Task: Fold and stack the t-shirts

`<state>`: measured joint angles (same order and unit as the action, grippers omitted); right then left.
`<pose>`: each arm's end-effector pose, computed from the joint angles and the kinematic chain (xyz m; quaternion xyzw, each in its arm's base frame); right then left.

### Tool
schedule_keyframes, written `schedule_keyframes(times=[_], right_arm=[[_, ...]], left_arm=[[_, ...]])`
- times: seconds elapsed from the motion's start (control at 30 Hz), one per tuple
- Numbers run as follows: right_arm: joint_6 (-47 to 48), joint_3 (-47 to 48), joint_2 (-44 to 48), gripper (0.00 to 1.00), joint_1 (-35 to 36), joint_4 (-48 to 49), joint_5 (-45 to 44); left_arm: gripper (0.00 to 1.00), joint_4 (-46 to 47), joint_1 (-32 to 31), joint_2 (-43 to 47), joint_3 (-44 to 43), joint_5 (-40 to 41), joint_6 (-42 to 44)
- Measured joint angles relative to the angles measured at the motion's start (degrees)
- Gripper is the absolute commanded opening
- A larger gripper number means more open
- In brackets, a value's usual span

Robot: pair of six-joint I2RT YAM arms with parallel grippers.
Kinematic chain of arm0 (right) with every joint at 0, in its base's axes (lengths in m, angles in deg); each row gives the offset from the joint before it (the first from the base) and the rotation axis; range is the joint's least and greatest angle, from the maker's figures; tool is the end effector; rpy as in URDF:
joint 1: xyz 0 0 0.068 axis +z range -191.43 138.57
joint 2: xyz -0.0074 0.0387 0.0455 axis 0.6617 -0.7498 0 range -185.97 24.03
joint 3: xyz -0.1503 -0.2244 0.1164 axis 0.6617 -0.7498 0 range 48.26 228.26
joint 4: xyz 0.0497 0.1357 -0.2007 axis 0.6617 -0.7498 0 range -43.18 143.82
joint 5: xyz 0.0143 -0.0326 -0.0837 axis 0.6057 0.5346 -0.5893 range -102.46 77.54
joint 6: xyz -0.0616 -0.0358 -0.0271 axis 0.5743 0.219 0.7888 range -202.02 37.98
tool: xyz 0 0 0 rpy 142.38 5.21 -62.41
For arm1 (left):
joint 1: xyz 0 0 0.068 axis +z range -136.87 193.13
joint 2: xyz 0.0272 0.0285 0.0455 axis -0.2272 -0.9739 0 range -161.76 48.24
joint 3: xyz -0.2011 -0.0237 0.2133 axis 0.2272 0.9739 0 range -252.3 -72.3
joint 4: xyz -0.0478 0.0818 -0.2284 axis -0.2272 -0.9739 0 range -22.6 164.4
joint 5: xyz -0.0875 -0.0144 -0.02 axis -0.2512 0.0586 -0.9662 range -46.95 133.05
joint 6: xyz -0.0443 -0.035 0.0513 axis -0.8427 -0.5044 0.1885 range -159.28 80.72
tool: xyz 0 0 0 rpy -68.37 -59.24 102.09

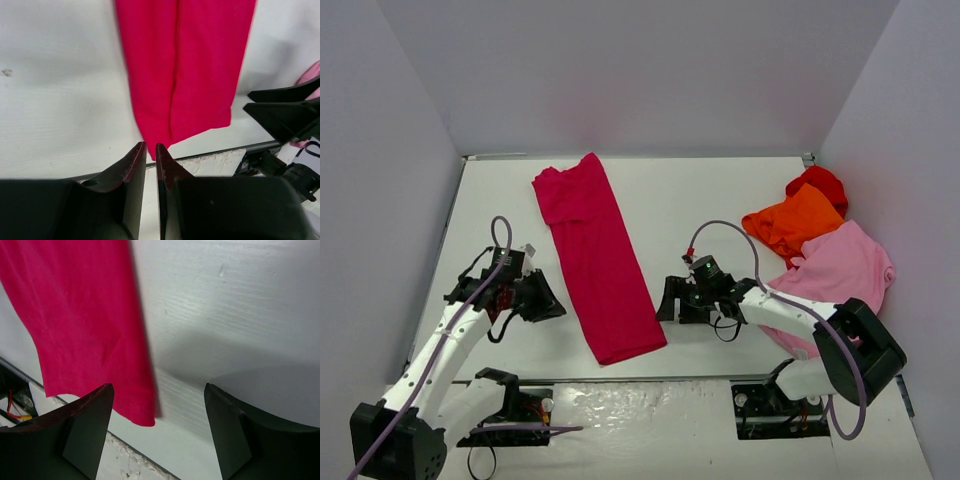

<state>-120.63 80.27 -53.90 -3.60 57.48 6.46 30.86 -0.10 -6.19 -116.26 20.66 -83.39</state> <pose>0.1951 0.1780 0.1789 -0.0603 0.9025 0.3650 0.2206 0.1590 -0.0626 0.2550 -0.1905 0.9153 -0.3074 0.1773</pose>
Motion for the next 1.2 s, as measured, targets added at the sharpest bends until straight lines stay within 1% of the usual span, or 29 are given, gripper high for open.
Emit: schedule_keyframes(times=[0.13, 0.23, 0.33, 0.5, 0.63, 0.83, 0.93, 1.13, 1.2], right_arm=[[-1.84, -3.45, -0.02, 0.71, -0.72, 6.68, 6.70], [-3.55, -5.50, -2.22, 0.70, -0.79, 13.51, 12.81], [-4.67, -6.73, -4.77, 0.67, -0.82, 18.62, 17.50], [-6.68, -8.79, -8.07, 0.65, -1.01, 25.76, 24.40], [-6.83, -11.11, -6.15, 0.62, -1.01, 25.52, 26.33], [-7.29, -14.89, -0.01, 0.58, -0.99, 20.69, 26.62], [-7.89, -14.81, 0.39, 0.57, -0.99, 19.24, 26.38], [-8.34, -13.02, -1.45, 0.58, -0.94, 17.55, 26.62], [-8.30, -12.31, -2.38, 0.59, -0.93, 17.21, 26.96]], left_arm=[[0.12, -0.13, -0.71, -1.95, 3.94, -0.52, -0.70], [0.11, 0.37, -0.98, -3.69, 4.48, -0.51, -1.10], [0.11, 2.78, -1.30, -5.38, 4.41, -0.50, -1.32], [0.11, 6.82, -3.12, -13.28, 3.30, -0.51, -1.32], [0.10, 8.67, -4.21, -15.93, 3.25, -0.54, -1.33], [0.09, 10.48, -4.40, -16.07, 3.25, -0.53, -1.32], [0.05, 11.12, -4.42, -16.09, 3.25, -0.51, -1.34], [0.05, 11.81, -4.44, -16.09, 2.89, -0.51, -1.35], [0.11, 11.81, -4.44, -16.08, 2.67, -0.47, -1.34]])
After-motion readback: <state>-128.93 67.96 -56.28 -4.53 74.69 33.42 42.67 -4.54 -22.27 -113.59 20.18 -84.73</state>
